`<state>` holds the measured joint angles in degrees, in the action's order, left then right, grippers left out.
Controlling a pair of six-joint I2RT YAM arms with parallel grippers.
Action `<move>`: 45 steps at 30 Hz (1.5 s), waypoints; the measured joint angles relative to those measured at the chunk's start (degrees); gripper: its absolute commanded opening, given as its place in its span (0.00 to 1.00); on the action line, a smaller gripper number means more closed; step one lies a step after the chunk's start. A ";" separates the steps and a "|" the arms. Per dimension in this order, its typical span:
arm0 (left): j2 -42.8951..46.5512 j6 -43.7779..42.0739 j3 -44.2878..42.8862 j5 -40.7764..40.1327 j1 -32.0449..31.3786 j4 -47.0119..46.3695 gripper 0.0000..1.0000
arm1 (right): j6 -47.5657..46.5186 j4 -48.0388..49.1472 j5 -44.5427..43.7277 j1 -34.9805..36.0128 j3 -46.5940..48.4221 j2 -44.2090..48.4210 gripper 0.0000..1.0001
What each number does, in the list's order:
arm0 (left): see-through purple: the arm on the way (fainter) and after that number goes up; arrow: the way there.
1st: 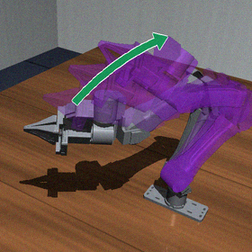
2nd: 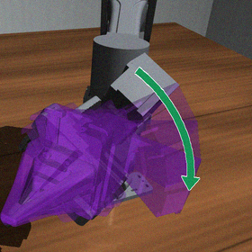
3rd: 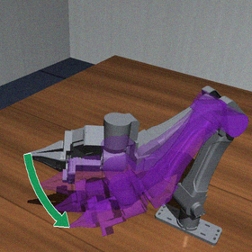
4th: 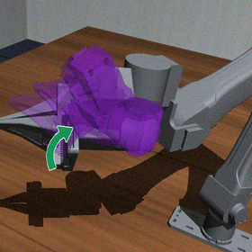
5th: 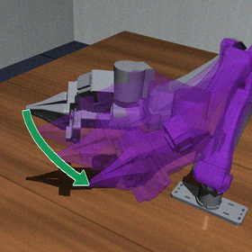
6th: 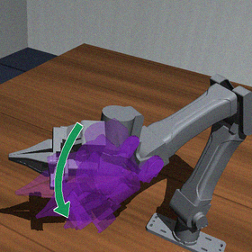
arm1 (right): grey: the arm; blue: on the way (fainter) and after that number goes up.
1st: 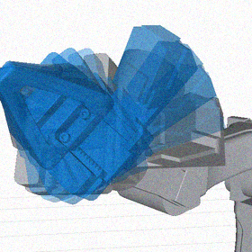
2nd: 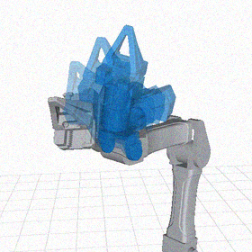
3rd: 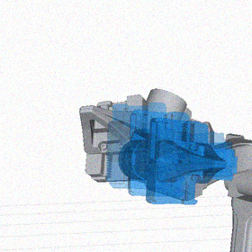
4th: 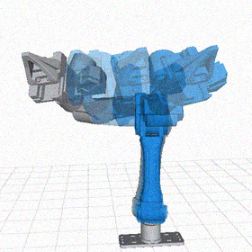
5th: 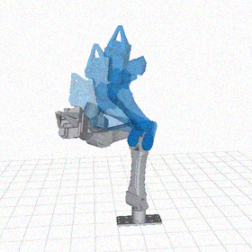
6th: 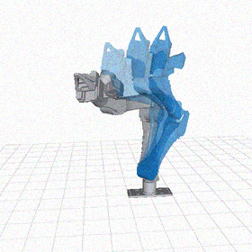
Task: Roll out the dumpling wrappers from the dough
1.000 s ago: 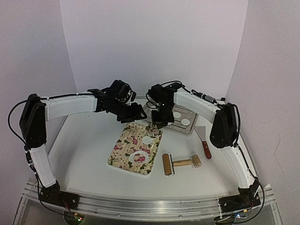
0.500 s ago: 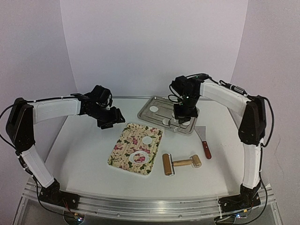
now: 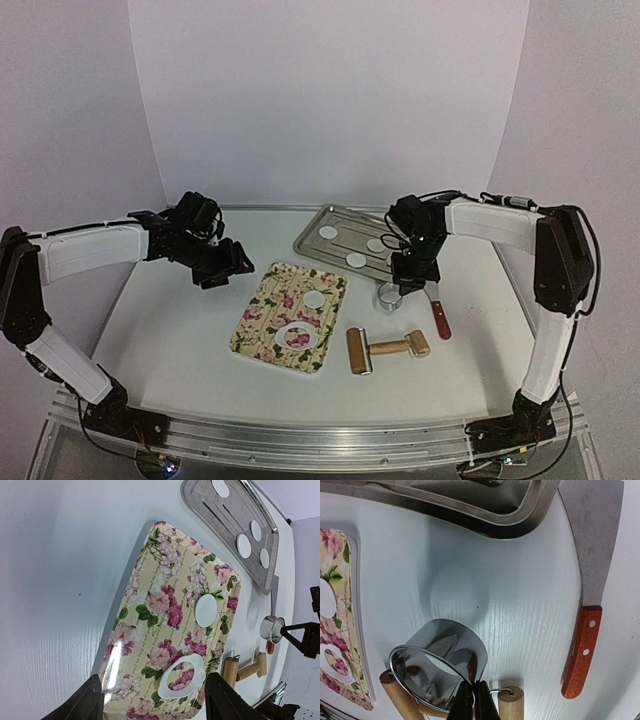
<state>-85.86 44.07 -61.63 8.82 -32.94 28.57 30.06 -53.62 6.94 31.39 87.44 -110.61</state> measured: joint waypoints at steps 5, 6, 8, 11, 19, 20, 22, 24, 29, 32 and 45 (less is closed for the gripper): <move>0.38 0.00 0.00 0.02 0.01 0.50 0.94 | 0.18 3.10 -0.49 0.05 -1.02 -1.74 0.00; 0.41 0.00 0.01 0.02 0.01 0.73 0.94 | 0.18 3.35 -0.61 0.05 -1.25 -2.06 0.01; 0.55 0.00 0.11 0.02 0.01 1.04 0.94 | 0.16 3.65 -0.82 0.05 -1.73 -2.63 0.05; 0.81 0.00 0.28 0.03 0.01 1.37 0.94 | 0.06 3.89 -1.18 0.05 -2.35 -3.16 0.10; 0.81 -0.02 0.28 0.17 -0.01 1.41 0.94 | 0.00 4.30 -2.30 0.05 -2.76 -3.47 0.52; 0.81 -0.02 0.28 0.17 0.01 1.41 0.94 | -0.30 4.22 -2.66 0.05 -2.76 -3.36 0.58; 0.79 -0.05 0.24 0.17 0.01 1.45 0.94 | -0.75 3.84 -3.50 0.05 -2.76 -2.77 0.66; 0.70 -0.09 0.11 0.17 0.00 1.48 0.94 | -1.39 2.66 -4.92 0.04 -2.71 -1.40 0.70; 0.24 -0.07 -0.73 0.24 0.01 1.50 0.94 | -2.22 -1.61 -7.80 -0.87 -2.59 5.08 0.70; 0.17 -0.04 -1.23 0.50 0.01 1.50 0.94 | -2.13 -2.91 -7.86 -2.92 -3.28 7.84 0.70; 0.79 1.27 -0.91 0.59 0.01 2.49 0.94 | -1.36 -4.58 -5.91 -8.89 -13.95 4.35 0.60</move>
<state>-85.08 45.35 -62.54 9.41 -32.93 31.06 28.69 -58.20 1.02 22.50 73.50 -106.26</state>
